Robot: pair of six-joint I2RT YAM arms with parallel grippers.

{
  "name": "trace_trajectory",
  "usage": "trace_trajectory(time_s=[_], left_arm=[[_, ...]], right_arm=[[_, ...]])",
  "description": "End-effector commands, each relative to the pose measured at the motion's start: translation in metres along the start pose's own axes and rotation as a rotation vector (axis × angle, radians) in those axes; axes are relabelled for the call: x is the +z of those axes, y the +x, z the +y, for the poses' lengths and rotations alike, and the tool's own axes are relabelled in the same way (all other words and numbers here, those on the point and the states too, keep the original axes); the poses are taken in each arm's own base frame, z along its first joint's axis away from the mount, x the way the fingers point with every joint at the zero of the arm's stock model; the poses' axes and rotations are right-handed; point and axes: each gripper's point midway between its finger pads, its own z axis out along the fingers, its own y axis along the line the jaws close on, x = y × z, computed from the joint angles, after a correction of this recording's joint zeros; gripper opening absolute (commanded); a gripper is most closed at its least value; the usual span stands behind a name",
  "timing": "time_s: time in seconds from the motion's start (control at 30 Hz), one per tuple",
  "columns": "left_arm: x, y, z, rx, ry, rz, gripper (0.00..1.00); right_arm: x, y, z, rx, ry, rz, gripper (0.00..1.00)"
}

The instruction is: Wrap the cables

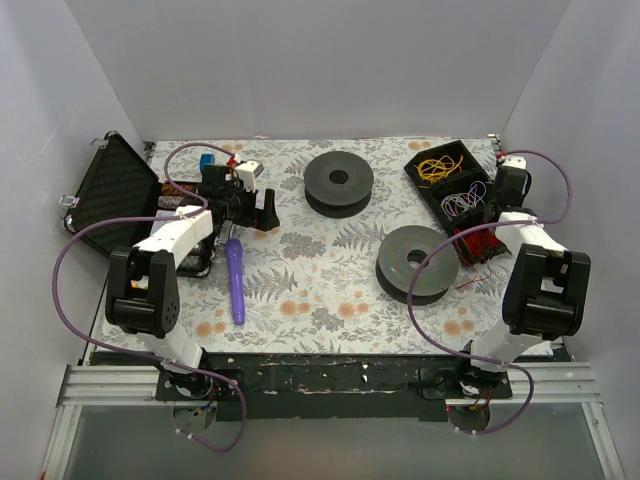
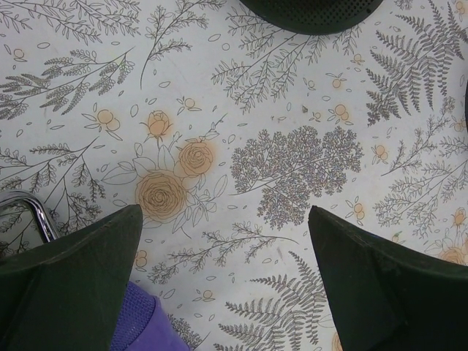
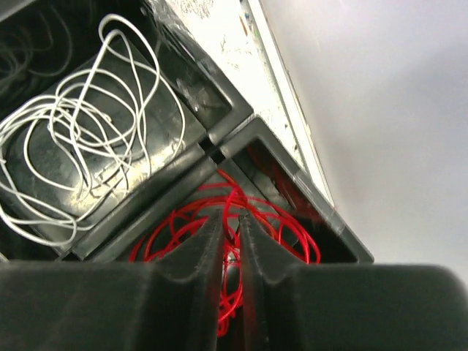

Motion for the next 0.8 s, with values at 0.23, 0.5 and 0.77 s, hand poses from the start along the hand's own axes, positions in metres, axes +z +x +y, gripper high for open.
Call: trace_trajectory(time_s=[0.23,0.5,0.77], left_arm=[[-0.01,-0.018,-0.007,0.041,0.03,-0.029,0.98],[-0.013,-0.032,-0.013,0.084,0.058,-0.05,0.98],[-0.026,-0.073,-0.057,0.267,0.162,-0.083,0.98]], right_arm=[[-0.041,-0.105,-0.018,0.001,0.007,-0.304,0.01],[-0.206,-0.232,-0.049,0.097,0.007,-0.803,0.01],[-0.354,-0.294,-0.072,0.108,-0.055,-1.201,0.01]])
